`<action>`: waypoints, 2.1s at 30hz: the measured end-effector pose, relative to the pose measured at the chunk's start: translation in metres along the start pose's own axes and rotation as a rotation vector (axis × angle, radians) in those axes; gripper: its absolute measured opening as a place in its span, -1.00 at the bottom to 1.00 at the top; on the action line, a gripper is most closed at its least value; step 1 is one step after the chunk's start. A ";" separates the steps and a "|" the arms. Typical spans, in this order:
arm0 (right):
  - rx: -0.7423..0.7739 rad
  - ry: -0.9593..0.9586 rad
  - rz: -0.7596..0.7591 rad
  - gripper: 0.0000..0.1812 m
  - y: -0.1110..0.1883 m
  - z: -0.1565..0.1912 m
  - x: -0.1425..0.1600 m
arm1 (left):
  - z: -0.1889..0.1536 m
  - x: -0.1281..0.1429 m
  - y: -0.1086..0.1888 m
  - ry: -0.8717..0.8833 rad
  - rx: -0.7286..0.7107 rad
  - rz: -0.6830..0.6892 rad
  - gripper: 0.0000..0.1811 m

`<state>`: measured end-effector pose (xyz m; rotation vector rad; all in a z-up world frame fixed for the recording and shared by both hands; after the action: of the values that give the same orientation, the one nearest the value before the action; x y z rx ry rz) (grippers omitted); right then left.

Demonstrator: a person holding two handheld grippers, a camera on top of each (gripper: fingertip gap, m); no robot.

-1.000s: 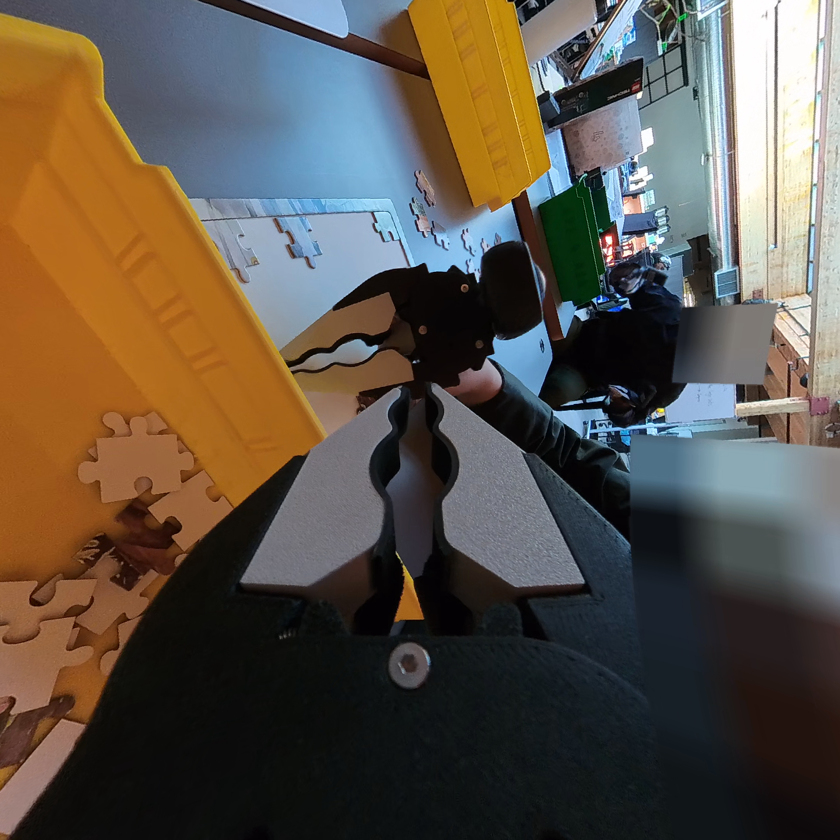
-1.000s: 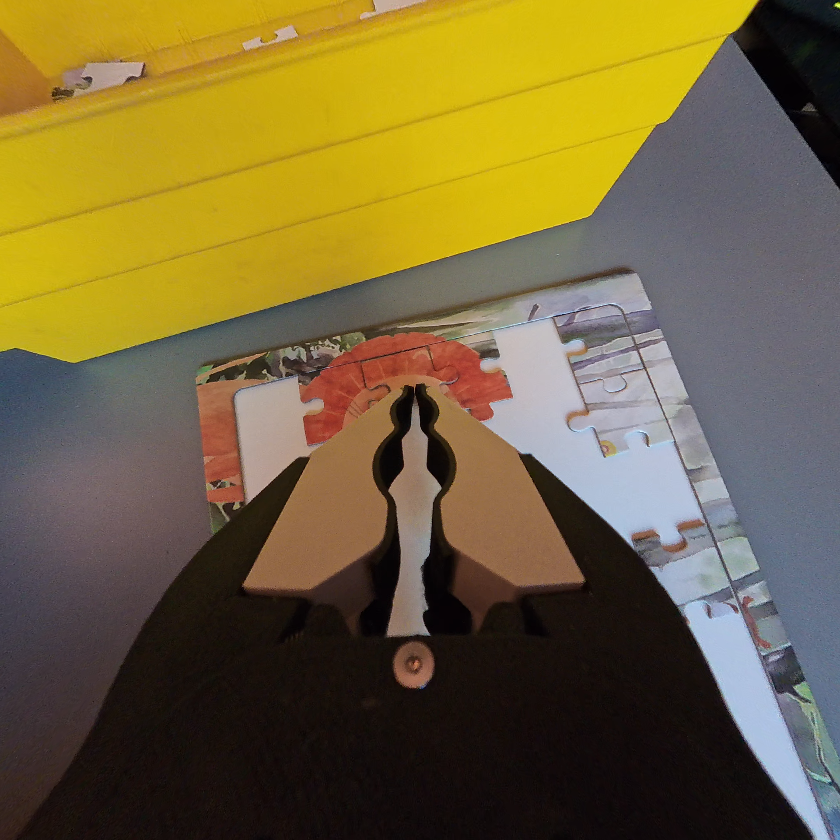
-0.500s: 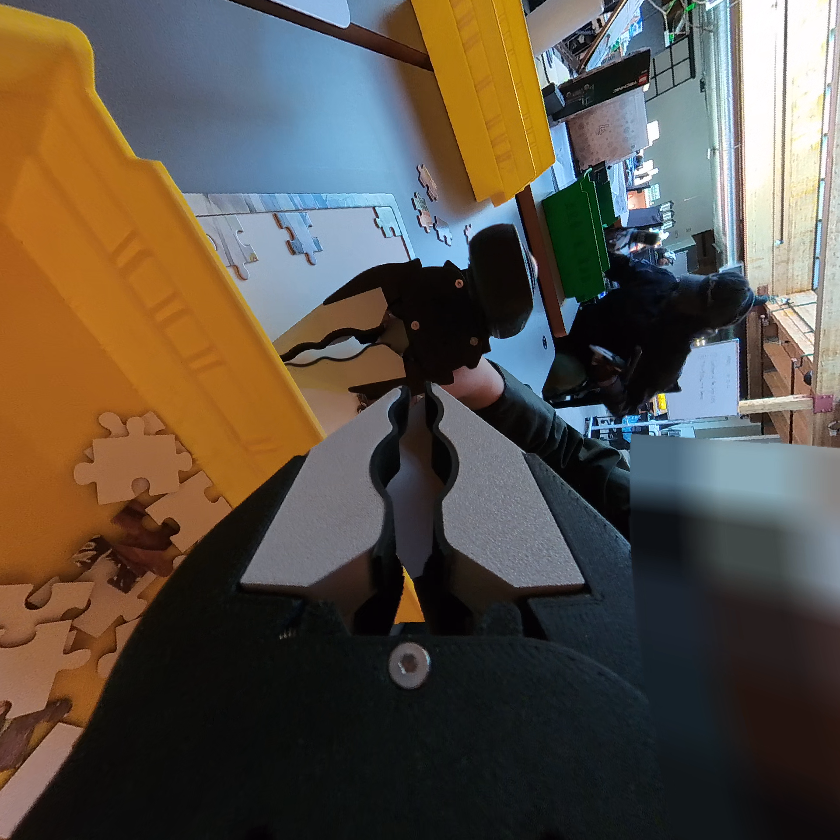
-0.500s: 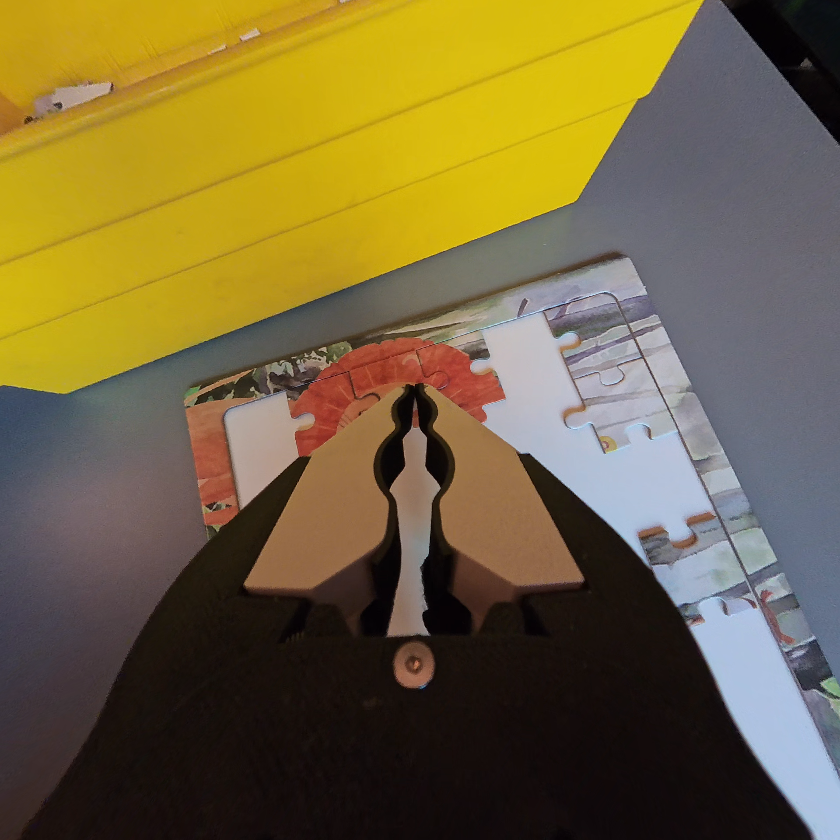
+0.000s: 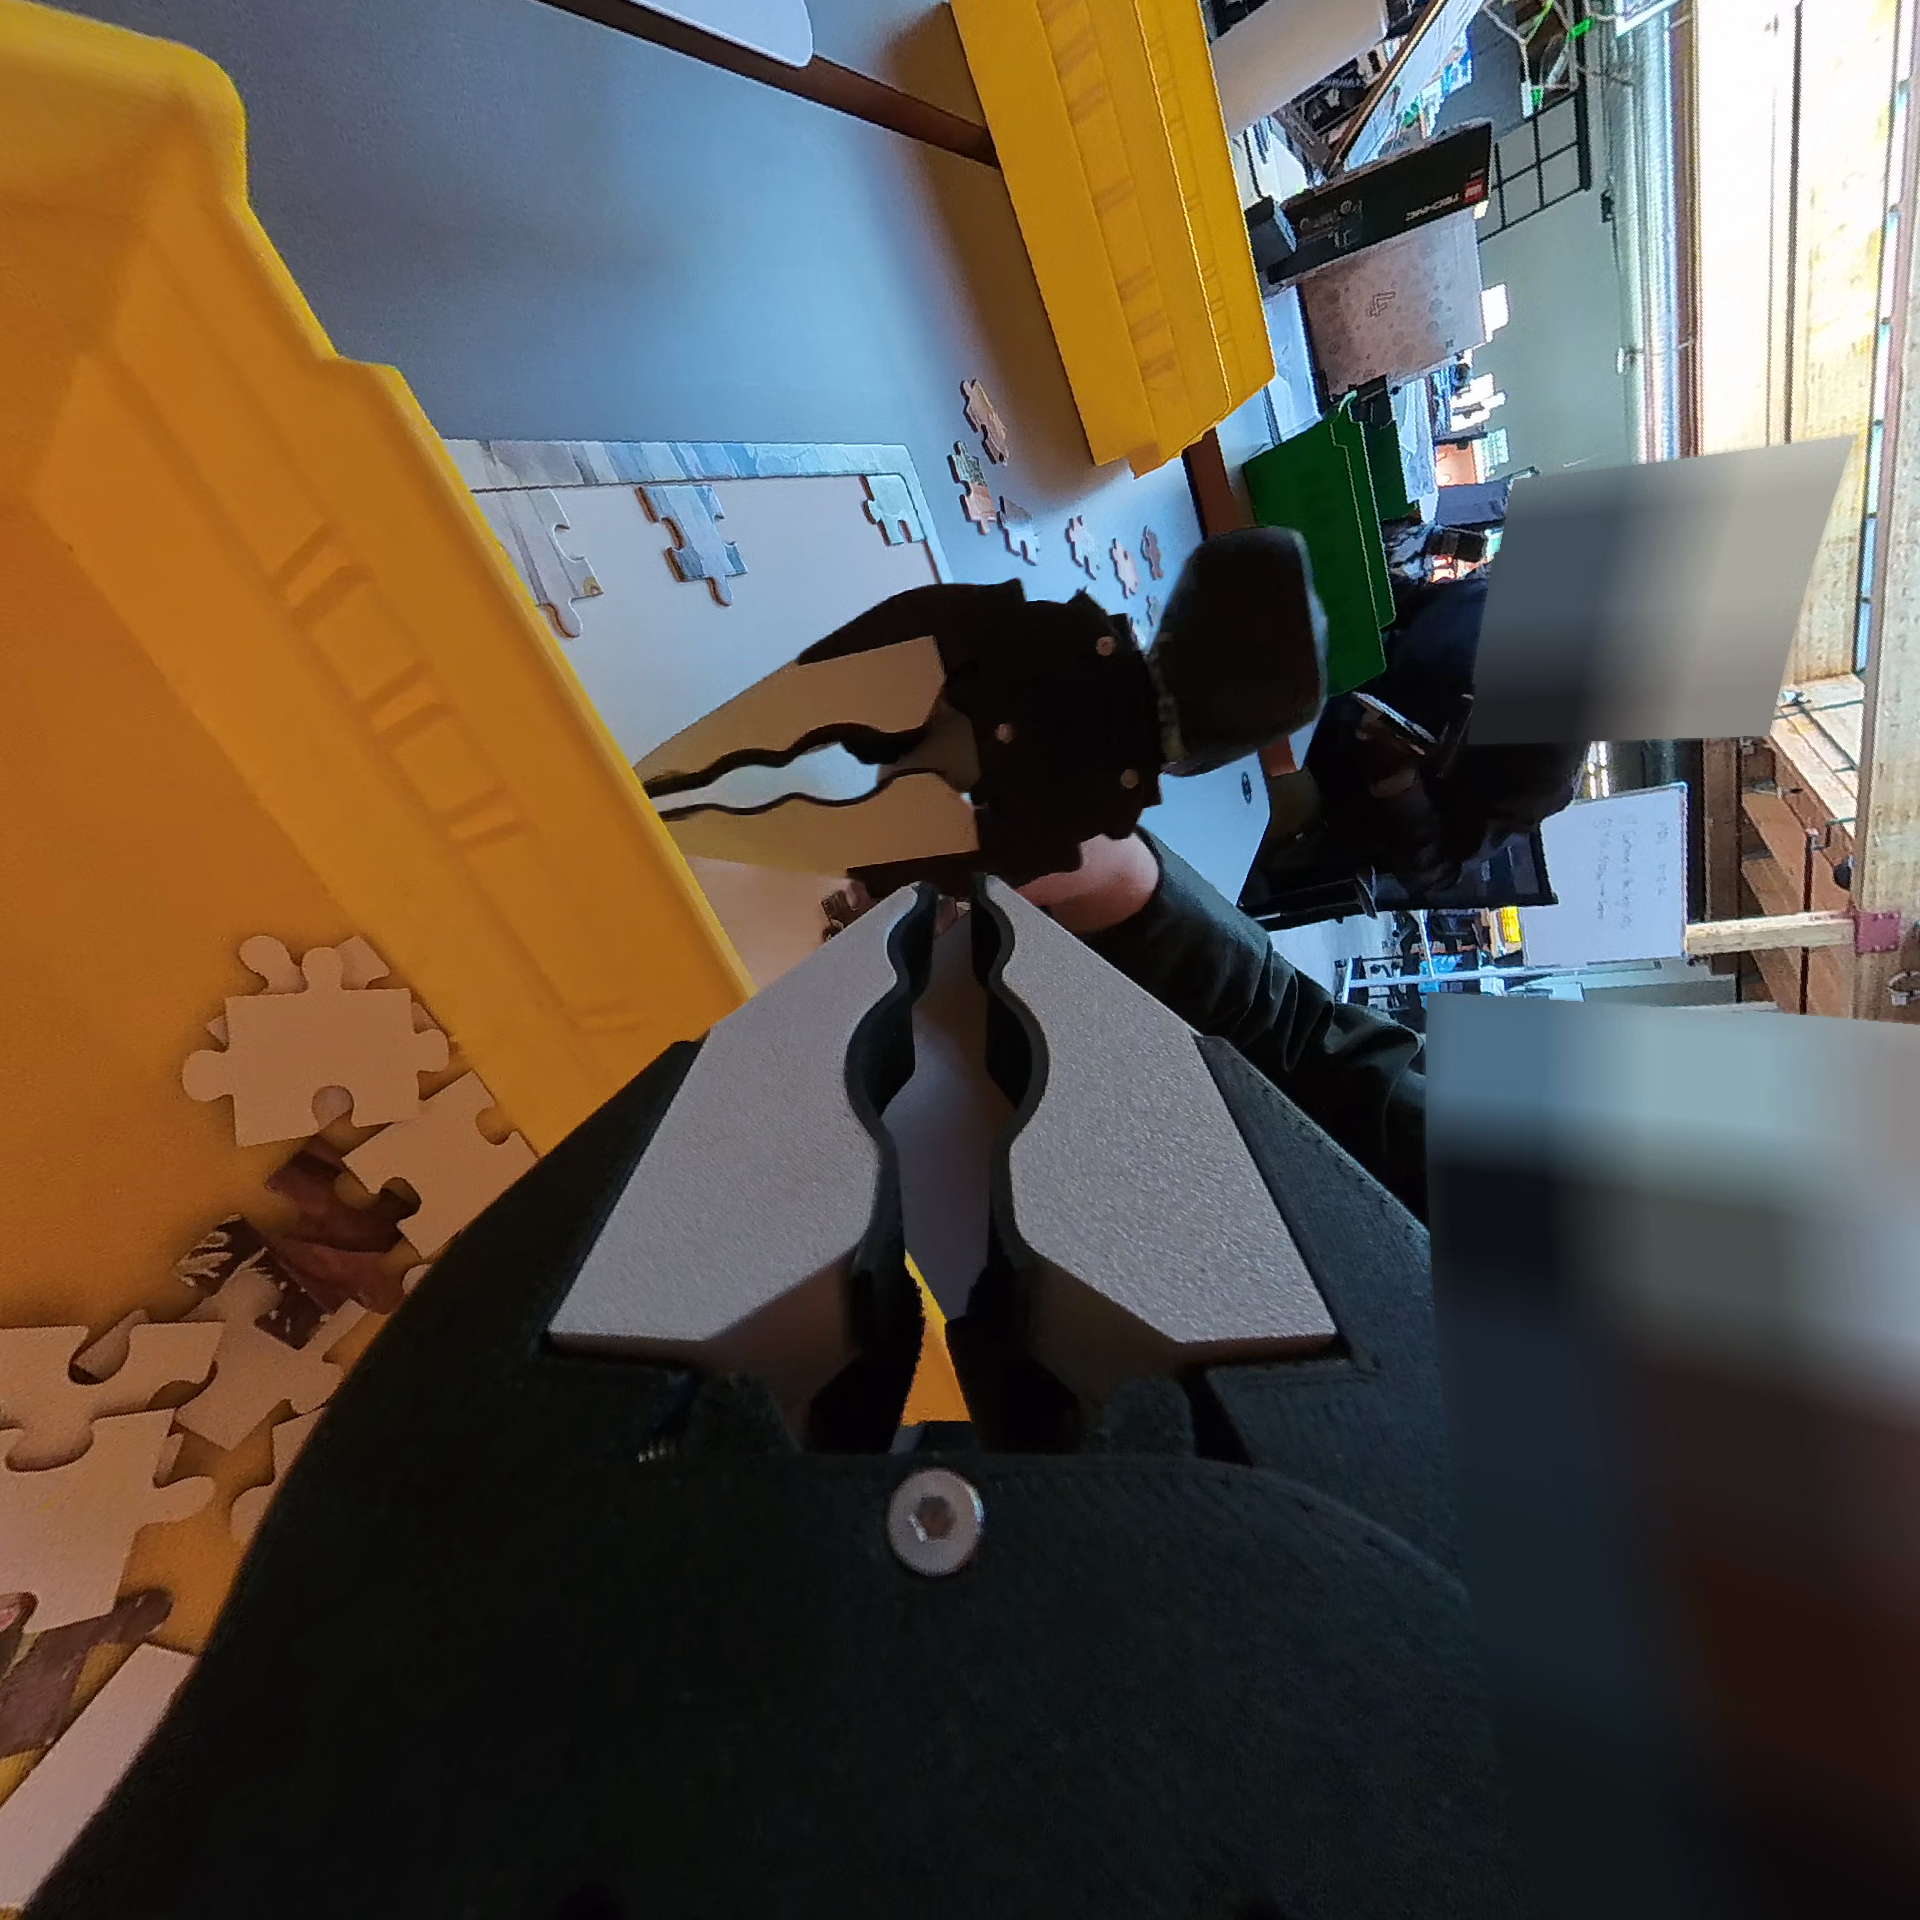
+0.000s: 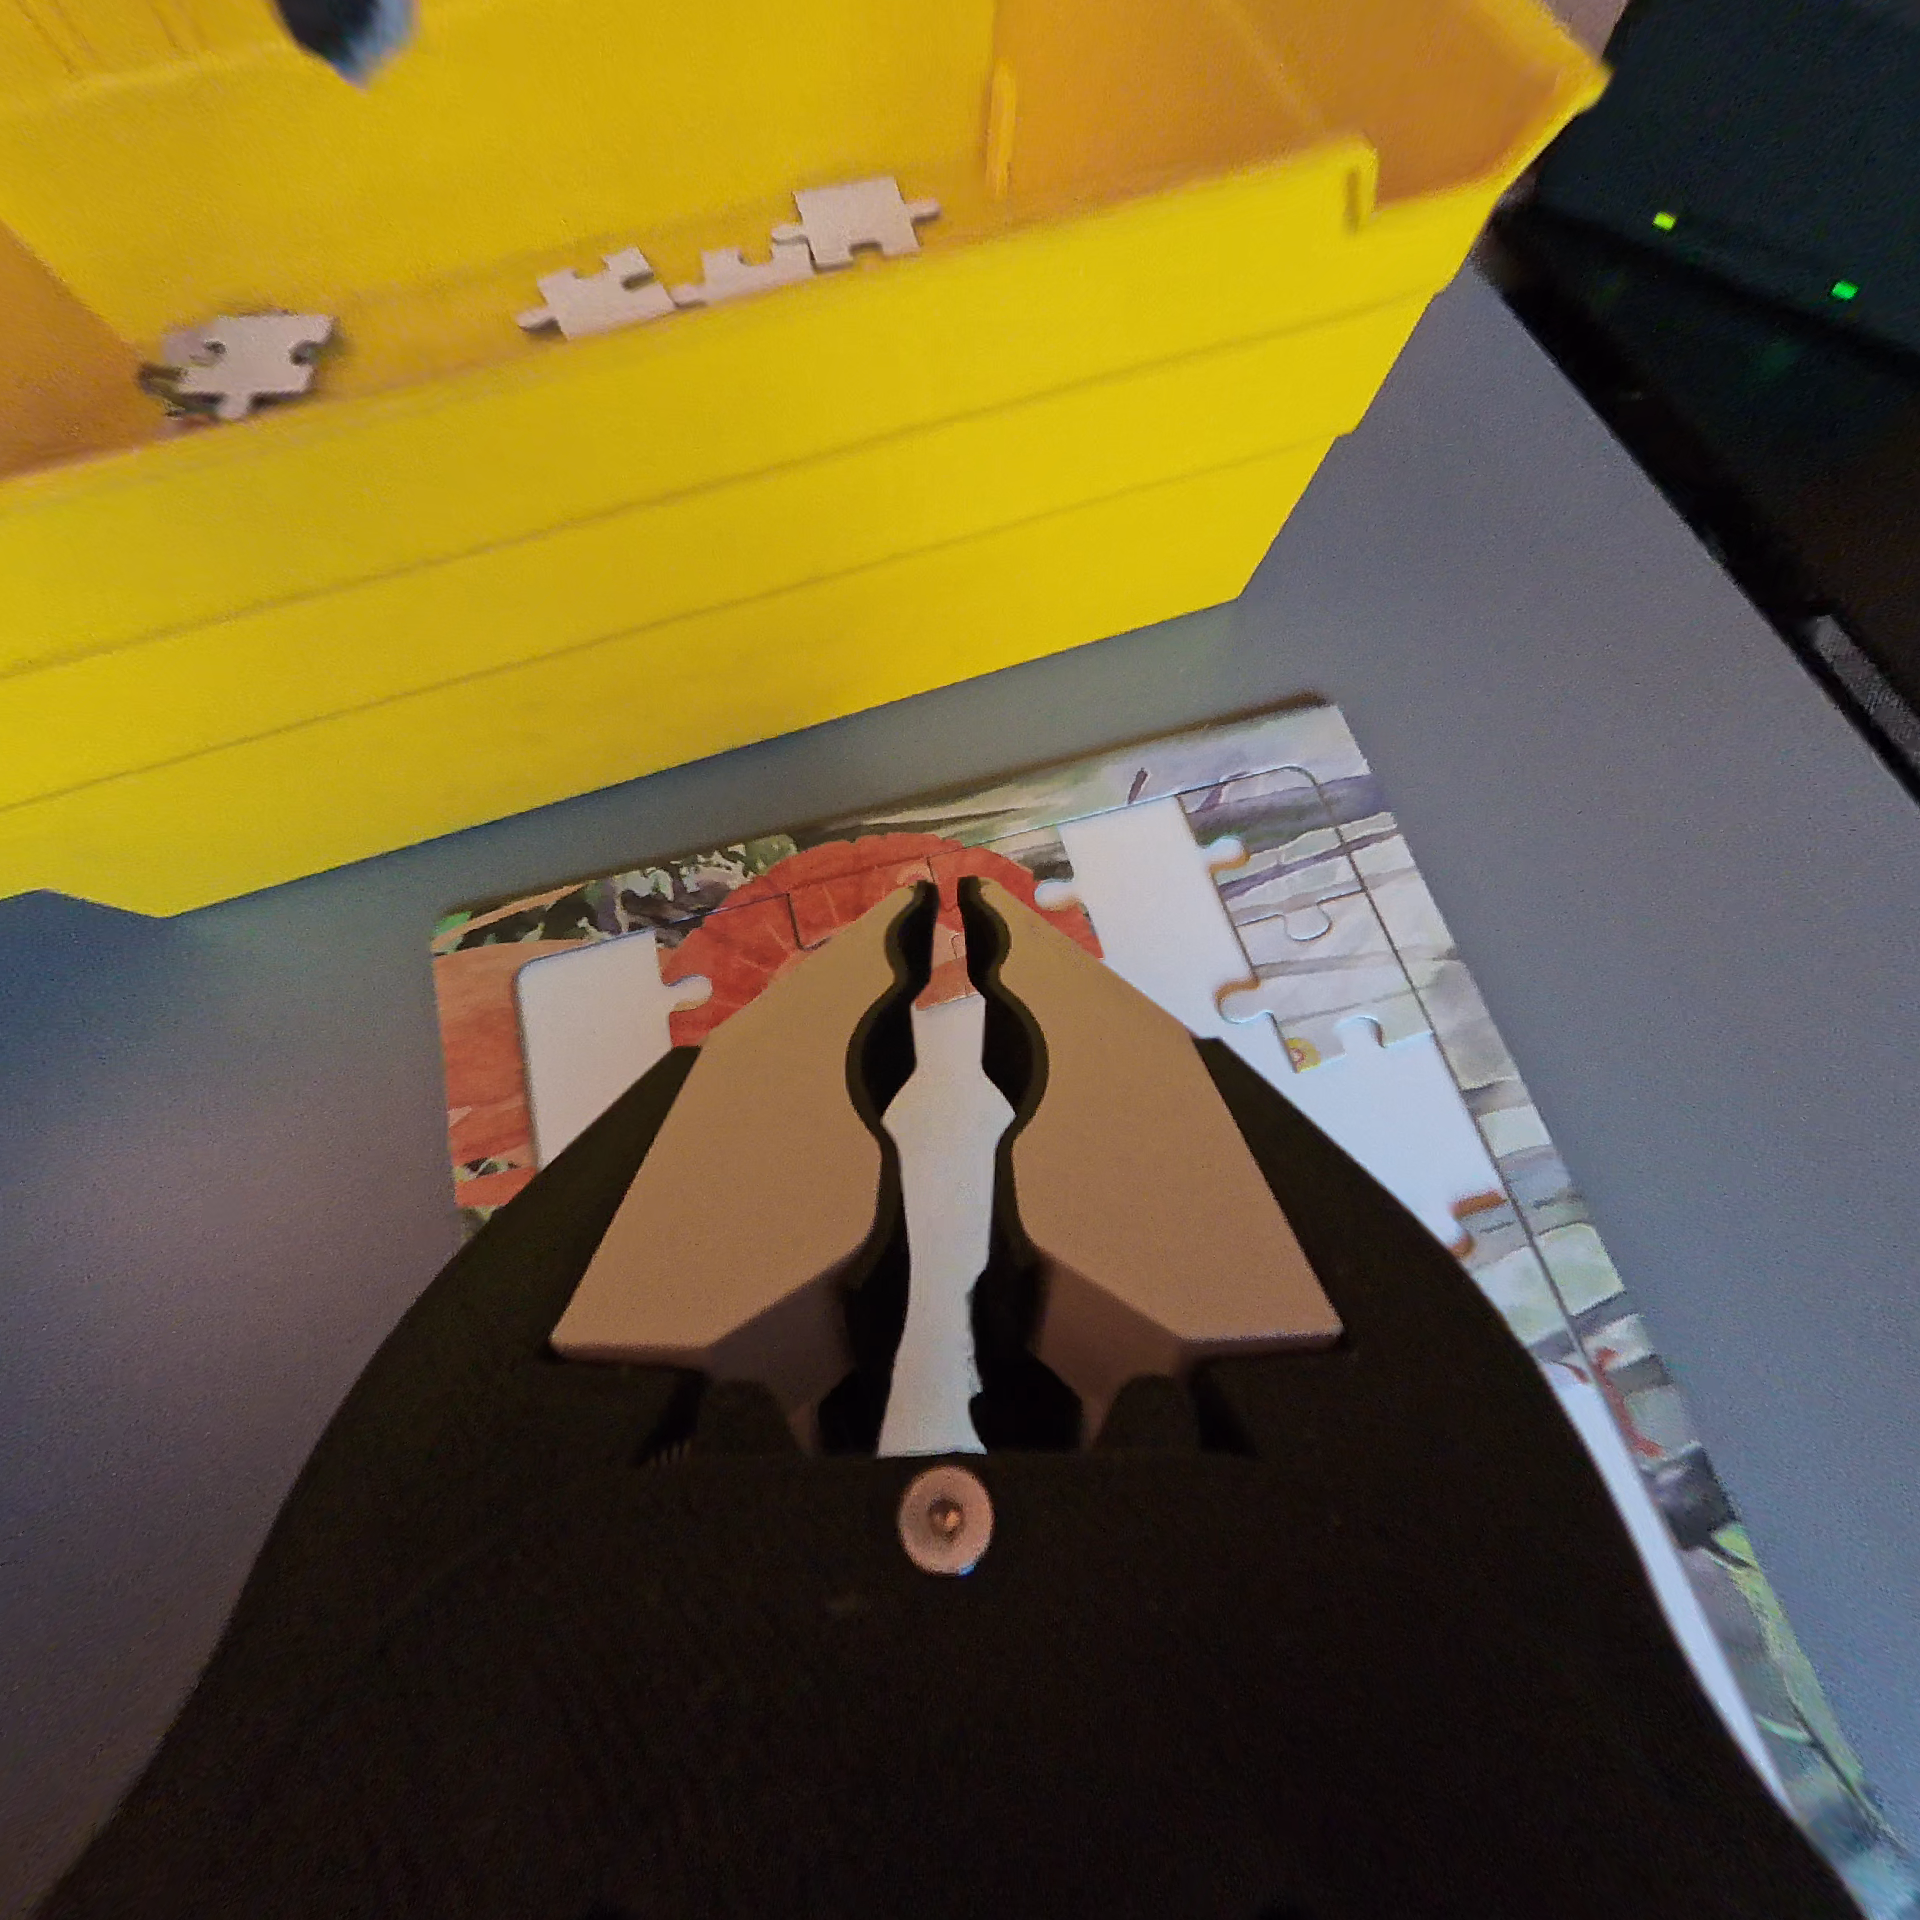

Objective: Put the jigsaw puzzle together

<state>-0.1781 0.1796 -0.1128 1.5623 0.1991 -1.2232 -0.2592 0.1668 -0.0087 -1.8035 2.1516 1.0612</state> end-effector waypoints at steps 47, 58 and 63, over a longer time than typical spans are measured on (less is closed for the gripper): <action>-0.075 0.243 0.112 -0.90 0.011 0.035 0.030 | 0.004 0.002 -0.002 0.016 -0.008 0.015 -0.96; -0.137 0.095 0.128 -0.90 0.007 0.030 0.035 | 0.005 0.002 -0.003 0.019 -0.008 0.018 -0.96; -0.139 0.104 0.127 -0.89 0.006 0.032 0.035 | 0.005 0.002 -0.004 0.020 -0.008 0.020 -0.96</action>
<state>-0.1769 0.1363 -0.1319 1.4953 0.2440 -1.0095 -0.2582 0.1677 -0.0150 -1.8074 2.1851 1.0622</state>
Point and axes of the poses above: each gripper's, where its closed fingertips meet, y back along the fingers, x out of its underside, z = x × y across the jaws, the point moved 4 cm from there along y, back along the fingers, and after that the axes turned 9 degrees about -y, right-handed, at the moved point
